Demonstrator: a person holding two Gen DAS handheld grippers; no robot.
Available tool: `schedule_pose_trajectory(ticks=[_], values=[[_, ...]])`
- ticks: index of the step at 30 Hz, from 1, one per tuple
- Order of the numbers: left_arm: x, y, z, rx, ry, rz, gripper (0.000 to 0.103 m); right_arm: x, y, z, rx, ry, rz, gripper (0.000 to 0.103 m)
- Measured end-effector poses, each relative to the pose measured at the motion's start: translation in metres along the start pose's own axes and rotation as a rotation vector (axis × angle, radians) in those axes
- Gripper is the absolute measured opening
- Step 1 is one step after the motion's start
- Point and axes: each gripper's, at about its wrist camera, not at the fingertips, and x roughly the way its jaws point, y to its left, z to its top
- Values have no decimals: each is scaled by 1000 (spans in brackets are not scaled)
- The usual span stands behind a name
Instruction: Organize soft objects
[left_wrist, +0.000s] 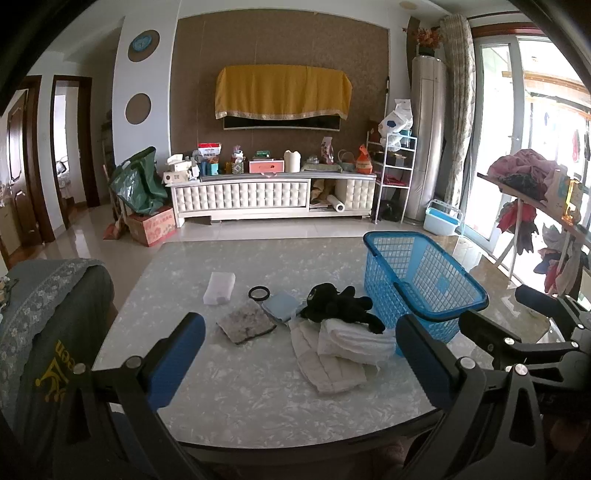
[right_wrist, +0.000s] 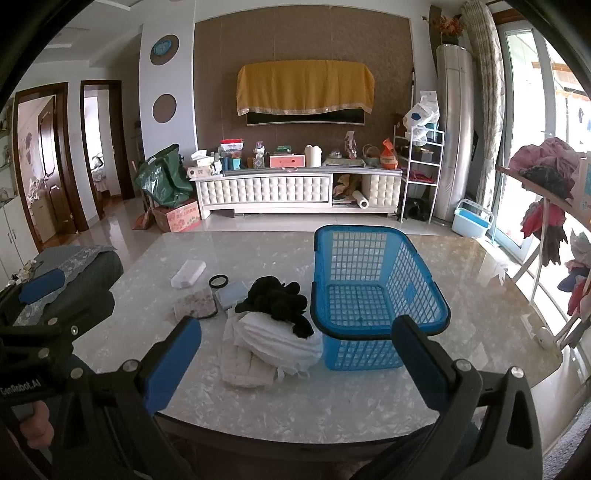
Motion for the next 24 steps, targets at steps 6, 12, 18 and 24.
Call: schedule_pose_trajectory(ticks=[6,12,18,24], values=[[0,0,0,-1,1,1,103,-1,-1,-1,1,2,2,103],[1,-1,-1,2,2,-1,103,1,-1,1,1,6,-1,103],[1,-2,-2,7,12,-4,103,0,0,0,2,9,-1,103],[0,-3,0,4,15,-8,103,-1,1,0,3,12,-1,103]])
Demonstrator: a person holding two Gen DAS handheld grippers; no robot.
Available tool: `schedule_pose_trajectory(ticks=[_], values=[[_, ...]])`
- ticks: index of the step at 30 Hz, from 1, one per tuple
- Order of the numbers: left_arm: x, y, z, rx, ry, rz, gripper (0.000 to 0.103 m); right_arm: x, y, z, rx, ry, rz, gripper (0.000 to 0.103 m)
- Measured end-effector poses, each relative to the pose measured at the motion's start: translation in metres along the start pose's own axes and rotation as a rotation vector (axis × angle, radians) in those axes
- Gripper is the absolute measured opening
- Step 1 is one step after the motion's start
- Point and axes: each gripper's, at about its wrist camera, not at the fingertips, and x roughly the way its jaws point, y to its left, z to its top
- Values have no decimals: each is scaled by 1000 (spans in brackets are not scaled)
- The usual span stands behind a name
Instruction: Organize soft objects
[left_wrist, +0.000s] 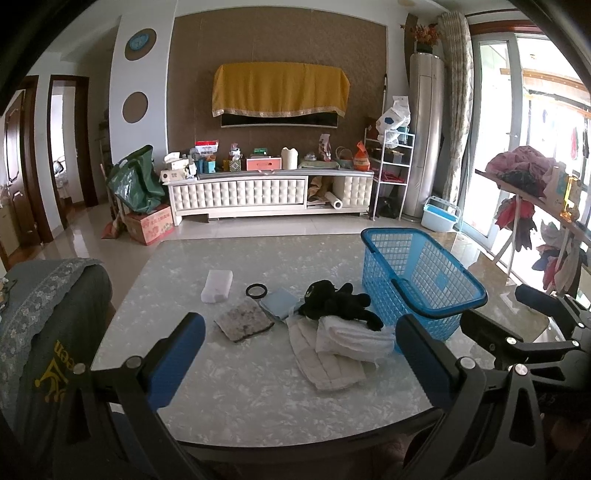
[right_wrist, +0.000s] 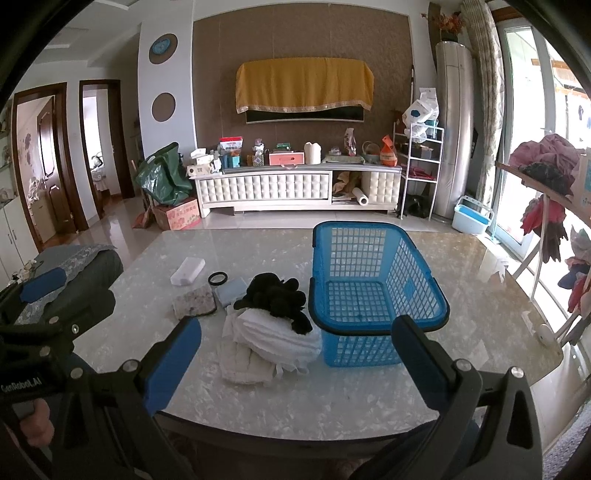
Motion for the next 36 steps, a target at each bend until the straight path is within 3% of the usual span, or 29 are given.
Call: schedule_pose_trajectory(ticks=[8,18,25,36], values=[[10,6,12,-6,39,-14,103,8,0,11,-29,23,2,103],[50,35,41,-4,122,-56,103,46,17,42,-166,91,31,103],[93,58,48,16,223,-113,103,89,37,50,-266,173,74,103],[164,86,34,-15,399,-119,103,166,62,56,-348,365,112,103]])
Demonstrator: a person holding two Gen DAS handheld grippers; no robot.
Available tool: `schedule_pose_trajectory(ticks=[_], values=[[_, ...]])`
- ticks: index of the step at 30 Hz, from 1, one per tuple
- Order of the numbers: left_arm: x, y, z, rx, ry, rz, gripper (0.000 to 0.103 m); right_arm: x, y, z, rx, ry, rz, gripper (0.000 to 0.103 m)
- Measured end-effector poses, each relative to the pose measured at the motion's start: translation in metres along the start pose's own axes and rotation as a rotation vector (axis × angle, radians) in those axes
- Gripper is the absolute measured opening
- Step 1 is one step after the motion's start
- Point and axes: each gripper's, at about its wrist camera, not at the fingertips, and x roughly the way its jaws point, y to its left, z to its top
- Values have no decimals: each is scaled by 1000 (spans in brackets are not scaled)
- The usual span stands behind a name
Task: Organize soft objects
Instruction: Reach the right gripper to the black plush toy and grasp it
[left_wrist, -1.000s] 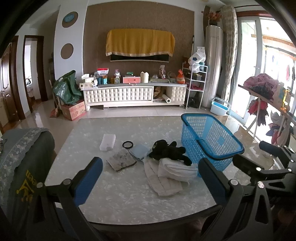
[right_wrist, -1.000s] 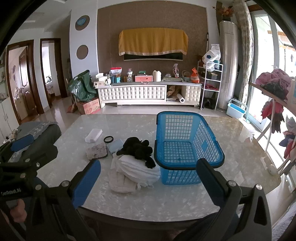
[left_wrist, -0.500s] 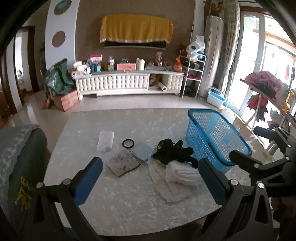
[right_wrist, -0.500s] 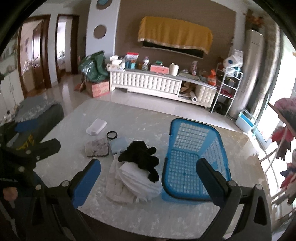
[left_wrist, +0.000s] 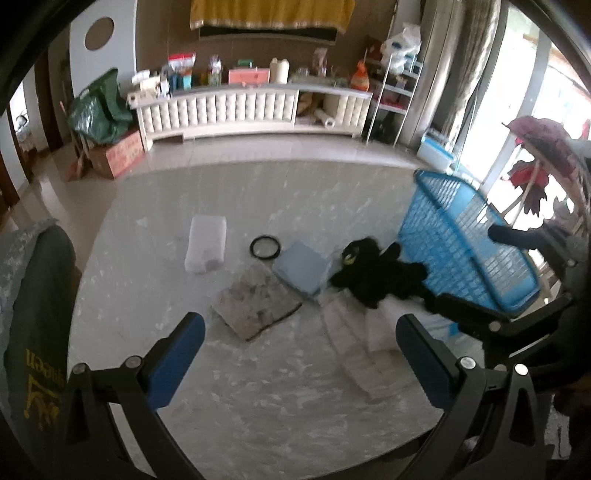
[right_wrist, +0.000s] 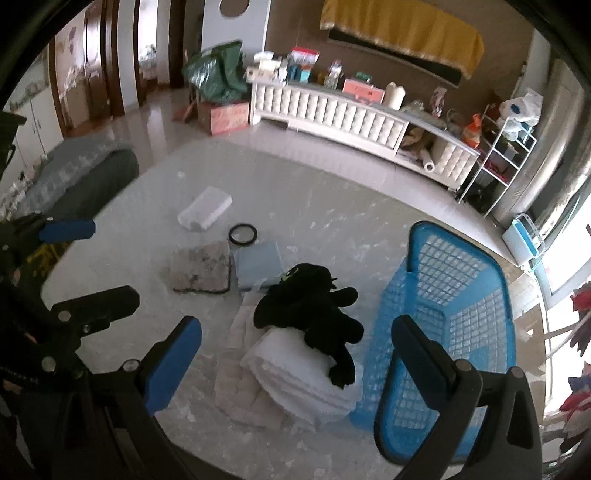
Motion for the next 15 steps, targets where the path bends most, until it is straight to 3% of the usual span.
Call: schedule_pose_trajectory(ticks=[15], values=[[72,46,16,-74,110,-35,103,95,12,26,-54,220,2,103]])
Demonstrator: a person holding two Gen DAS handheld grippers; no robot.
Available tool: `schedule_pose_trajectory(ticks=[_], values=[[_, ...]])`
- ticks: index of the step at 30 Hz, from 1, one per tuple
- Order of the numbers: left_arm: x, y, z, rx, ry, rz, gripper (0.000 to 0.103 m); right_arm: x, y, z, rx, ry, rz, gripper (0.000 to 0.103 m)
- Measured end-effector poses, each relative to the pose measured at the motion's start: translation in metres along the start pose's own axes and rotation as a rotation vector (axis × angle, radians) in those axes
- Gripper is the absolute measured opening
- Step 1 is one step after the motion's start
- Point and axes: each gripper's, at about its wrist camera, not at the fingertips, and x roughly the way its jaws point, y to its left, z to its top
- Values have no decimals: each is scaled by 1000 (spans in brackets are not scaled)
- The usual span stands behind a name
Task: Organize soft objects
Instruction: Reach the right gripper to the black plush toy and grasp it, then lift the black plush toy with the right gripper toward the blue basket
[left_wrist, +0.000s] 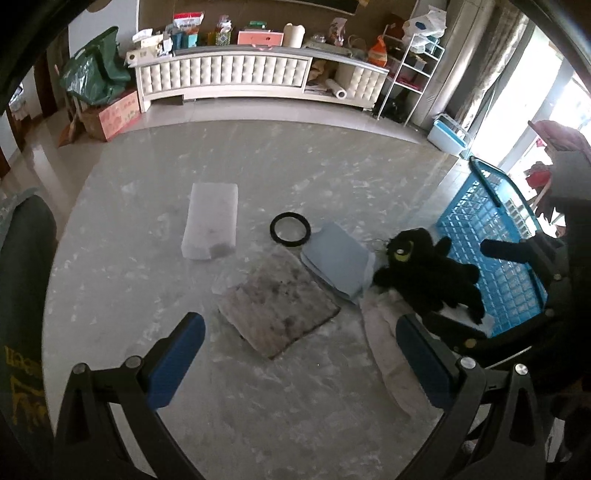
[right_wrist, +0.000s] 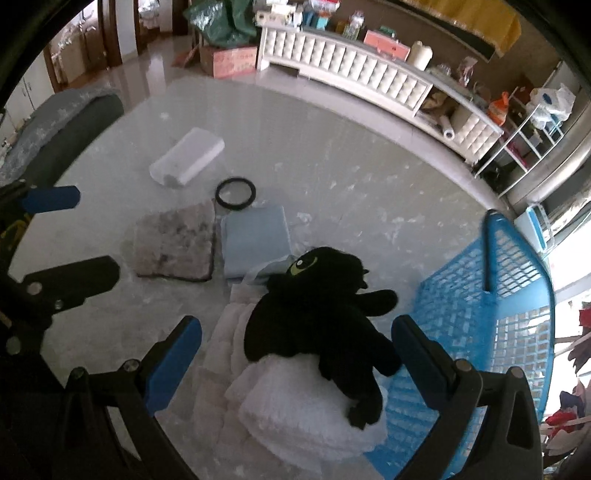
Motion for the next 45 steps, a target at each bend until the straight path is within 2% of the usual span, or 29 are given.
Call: schedule_pose_trajectory(ticks=[14,15,17,21,24,33,45], values=[[40,23,2,-54,52,-46,103,74,-21,13,23,176,-75,102],[40,24,2,-57,53,-46,103,79,-24,13,43,196,-54,91],[40,25,1,-55,53,-40,103,82,-30,14,86,211,-25,83],[39,23,0,-48,49,-36,103,77,-38,13,116,176,-27,65],[35,21,0,-42,43,-41,103,66,-43,11,125,143,-14,59],[21,9,-1,-22,17,-25,103,11,-64,-1,257,17,84,58],[-21,-8,-5,-37,-45,-47,103,-60,-60,-15,253,-117,72,58]])
